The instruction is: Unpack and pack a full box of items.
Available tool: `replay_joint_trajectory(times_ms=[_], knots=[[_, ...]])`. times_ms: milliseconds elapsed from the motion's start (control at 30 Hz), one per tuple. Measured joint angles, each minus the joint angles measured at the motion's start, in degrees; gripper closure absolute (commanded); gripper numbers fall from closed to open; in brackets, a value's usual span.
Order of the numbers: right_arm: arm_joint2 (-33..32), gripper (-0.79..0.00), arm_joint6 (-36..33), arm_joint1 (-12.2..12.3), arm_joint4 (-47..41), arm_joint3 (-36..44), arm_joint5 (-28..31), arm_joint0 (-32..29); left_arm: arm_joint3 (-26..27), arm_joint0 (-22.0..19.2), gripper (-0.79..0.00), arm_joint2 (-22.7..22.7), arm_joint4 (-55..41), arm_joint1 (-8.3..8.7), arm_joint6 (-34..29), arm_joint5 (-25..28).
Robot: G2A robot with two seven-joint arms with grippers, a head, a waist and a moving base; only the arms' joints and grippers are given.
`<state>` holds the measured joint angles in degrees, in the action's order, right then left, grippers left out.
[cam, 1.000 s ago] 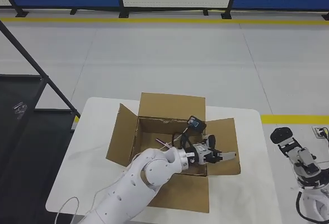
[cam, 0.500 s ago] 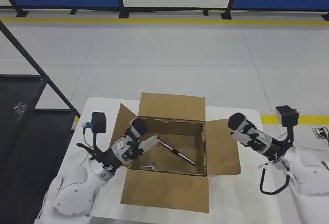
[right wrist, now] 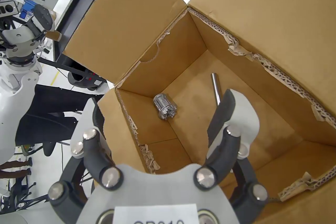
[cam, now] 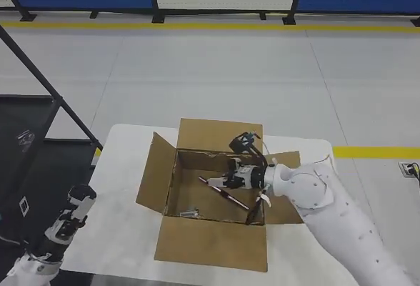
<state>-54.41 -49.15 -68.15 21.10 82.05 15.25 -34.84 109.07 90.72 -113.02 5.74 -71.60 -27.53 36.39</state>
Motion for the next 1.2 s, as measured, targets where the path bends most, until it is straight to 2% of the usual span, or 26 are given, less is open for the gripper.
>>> replay_joint_trajectory(times_ms=[300,400,533,633,733,867,900,967,1000,1067,1133,1200], knots=[[-0.1,-0.785,0.0,0.0,0.1,0.3,0.4,-0.1,0.1,-0.1,-0.785,0.1,0.1,-0.01,0.0,-0.1],[4.4,-0.785,-3.8,-0.9,5.3,1.2,-1.6,2.6,0.1,-0.1,-0.785,0.1,0.1,-0.01,0.0,-0.1],[16.7,-0.785,-12.0,-4.5,21.4,0.1,-18.0,10.1,-0.4,-0.2,-0.785,-0.3,-0.6,0.15,0.7,-1.2],[23.4,-0.785,-15.9,-7.7,25.7,-5.3,-24.1,14.5,-1.5,-0.6,-0.785,-0.8,-1.9,0.35,0.9,-2.7],[27.6,-0.785,-16.7,-10.9,24.6,-12.2,-24.7,17.7,-2.0,-1.0,-0.785,-1.1,-2.6,0.61,0.2,-3.3],[30.4,-0.785,-14.0,-14.6,21.9,-21.7,-21.5,20.1,-2.1,-0.9,-0.785,-1.3,-3.0,0.85,0.0,-3.1],[30.7,-0.73,-13.2,-15.4,21.3,-23.9,-20.6,20.4,-2.1,-0.8,-0.785,-1.4,-3.0,0.89,0.0,-3.1],[31.5,-0.711,-11.4,-17.0,20.1,-28.8,-18.9,21.0,-1.9,-0.6,-0.785,-1.4,-3.1,0.99,0.1,-3.2],[31.8,-0.662,-10.7,-17.7,19.7,-30.8,-18.2,21.2,-1.9,-0.5,-0.785,-1.4,-3.2,1.03,0.1,-3.2],[32.4,-0.643,-9.4,-19.2,18.7,-35.1,-16.4,21.6,-1.7,-0.2,-0.785,-1.4,-3.2,1.12,0.1,-3.2],[32.8,-0.489,-8.5,-20.7,17.9,-38.8,-14.5,22.0,-1.5,0.1,-0.785,-1.5,-3.2,1.2,0.3,-3.2],[33.2,-0.446,-7.9,-21.8,17.4,-41.6,-13.0,22.4,-1.4,0.3,-0.785,-1.5,-3.2,1.26,0.4,-3.2]])
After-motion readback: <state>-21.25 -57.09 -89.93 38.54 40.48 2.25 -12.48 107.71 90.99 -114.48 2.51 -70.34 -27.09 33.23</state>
